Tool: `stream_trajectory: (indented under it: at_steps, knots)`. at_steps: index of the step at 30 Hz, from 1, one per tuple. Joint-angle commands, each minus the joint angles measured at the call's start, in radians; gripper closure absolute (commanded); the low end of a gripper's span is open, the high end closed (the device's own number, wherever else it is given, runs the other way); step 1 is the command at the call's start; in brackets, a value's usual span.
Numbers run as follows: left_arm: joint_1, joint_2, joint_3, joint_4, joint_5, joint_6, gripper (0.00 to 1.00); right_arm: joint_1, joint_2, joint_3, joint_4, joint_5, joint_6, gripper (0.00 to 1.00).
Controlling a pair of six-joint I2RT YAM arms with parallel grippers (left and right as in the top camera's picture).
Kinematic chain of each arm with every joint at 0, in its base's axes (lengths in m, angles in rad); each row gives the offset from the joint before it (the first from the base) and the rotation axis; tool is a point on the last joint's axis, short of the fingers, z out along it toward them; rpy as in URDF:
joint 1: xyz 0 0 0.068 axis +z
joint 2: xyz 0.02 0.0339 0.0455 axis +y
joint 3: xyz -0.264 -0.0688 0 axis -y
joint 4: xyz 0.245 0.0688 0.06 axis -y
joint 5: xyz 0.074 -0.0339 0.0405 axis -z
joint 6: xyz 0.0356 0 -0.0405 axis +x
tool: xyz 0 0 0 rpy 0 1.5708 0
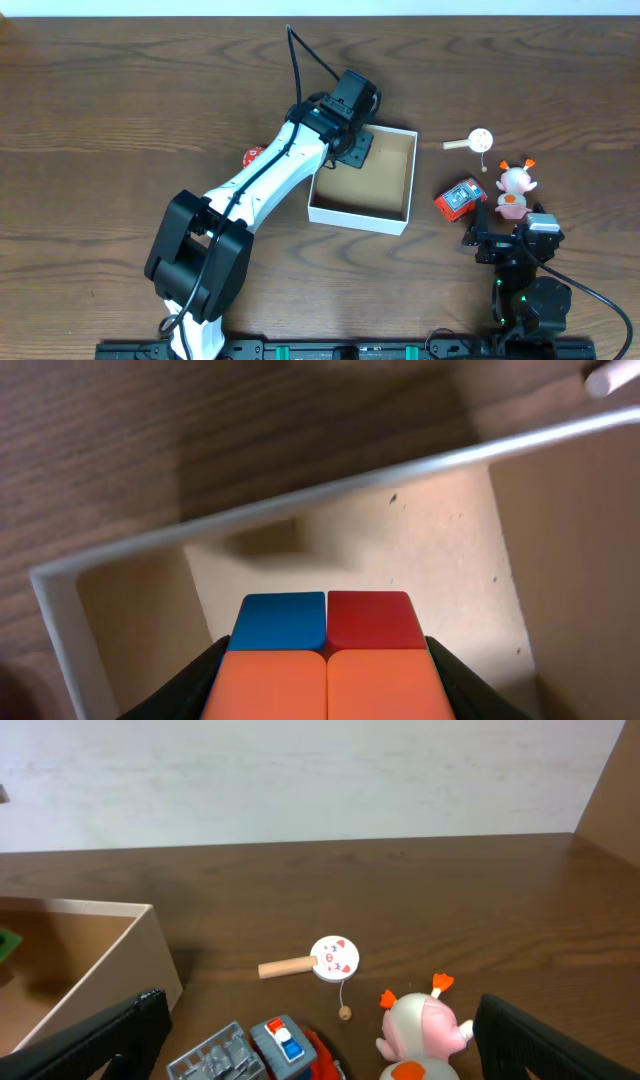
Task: Pack container
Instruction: 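Lift the cube with left gripper and carry it over the box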
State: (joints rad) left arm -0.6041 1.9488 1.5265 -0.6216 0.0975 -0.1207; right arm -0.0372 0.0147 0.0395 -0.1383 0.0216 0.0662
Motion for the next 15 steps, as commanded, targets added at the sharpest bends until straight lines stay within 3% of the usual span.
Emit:
stream_trajectory:
  at_steps: [1,15]
  knots:
    - [0.002,0.007,0.018,0.003,-0.053,-0.015,0.52,-0.008,-0.008,-0.003,-0.002,-0.004,-0.012,0.01]
    - [0.002,0.056,0.018,0.003,-0.072,-0.015,0.50,-0.008,-0.008,-0.003,-0.002,-0.004,-0.012,0.01]
